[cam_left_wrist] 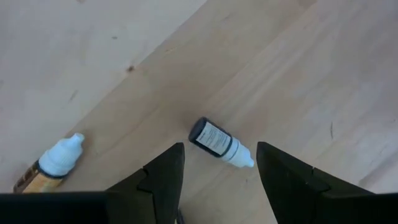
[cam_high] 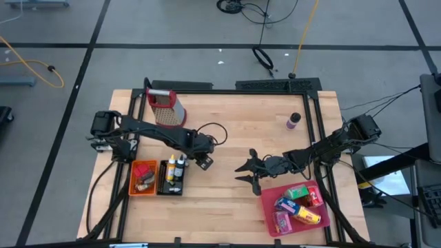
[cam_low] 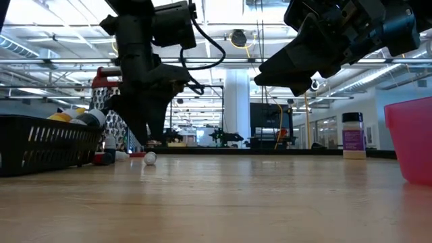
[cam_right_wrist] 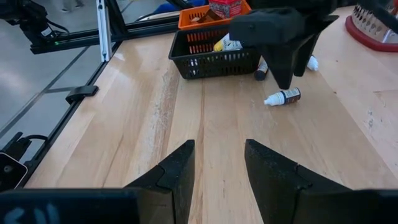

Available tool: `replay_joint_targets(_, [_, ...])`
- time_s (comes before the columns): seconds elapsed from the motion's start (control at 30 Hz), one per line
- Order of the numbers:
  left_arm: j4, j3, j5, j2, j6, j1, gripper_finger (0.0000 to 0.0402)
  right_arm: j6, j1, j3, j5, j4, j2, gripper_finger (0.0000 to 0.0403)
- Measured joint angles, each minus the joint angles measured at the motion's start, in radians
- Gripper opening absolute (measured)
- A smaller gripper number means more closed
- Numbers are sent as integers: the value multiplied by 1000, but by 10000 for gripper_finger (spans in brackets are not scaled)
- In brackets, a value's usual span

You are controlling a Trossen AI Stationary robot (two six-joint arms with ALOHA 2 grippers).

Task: Pick & Place Kitchen Items
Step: Put the brown food coloring bottle into the black bin

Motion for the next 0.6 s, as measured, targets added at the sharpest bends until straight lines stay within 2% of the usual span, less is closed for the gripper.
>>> replay_joint_targets(0.37, [58,1,18,81,-47,-3,204,0,0,0,-2,-7,0,132])
replay_joint_targets(0.6, [69,5,30,143,-16,-6,200,0,0,0,-2,-7,0,132])
